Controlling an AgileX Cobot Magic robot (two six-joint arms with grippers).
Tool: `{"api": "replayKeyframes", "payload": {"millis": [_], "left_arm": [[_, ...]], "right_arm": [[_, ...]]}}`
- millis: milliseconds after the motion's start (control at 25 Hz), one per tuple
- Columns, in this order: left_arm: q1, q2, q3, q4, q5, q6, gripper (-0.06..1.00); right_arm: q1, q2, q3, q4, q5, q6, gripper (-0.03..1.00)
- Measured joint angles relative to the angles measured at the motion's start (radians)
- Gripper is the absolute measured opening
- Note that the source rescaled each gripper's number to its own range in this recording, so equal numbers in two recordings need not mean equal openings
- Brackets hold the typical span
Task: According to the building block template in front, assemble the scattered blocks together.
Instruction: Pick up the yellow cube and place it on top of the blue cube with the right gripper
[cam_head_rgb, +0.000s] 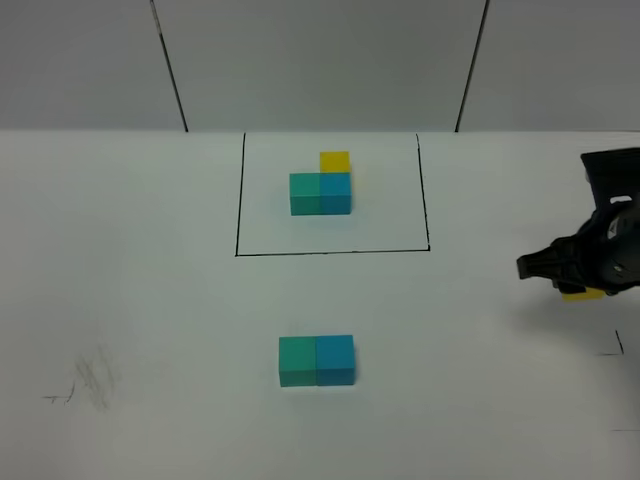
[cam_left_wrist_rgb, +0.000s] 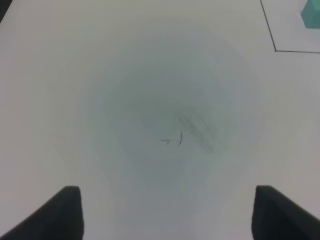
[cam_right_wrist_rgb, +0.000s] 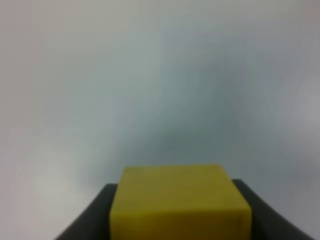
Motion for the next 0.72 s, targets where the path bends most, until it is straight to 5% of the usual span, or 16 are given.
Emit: {"api": "replayKeyframes", "payload": {"millis": [280,720], "left_arm": [[0.000,0.000,0.000,0.000,0.000,0.000,0.52],[0.000,0.000,0.000,0.000,0.000,0.000,0.52]], "right_arm": [[0.228,0.069,-0.288,0.016,0.198,0.063,0.27],[0.424,0.369,-0.697,0.006,0.430,0.272,0.27]]}}
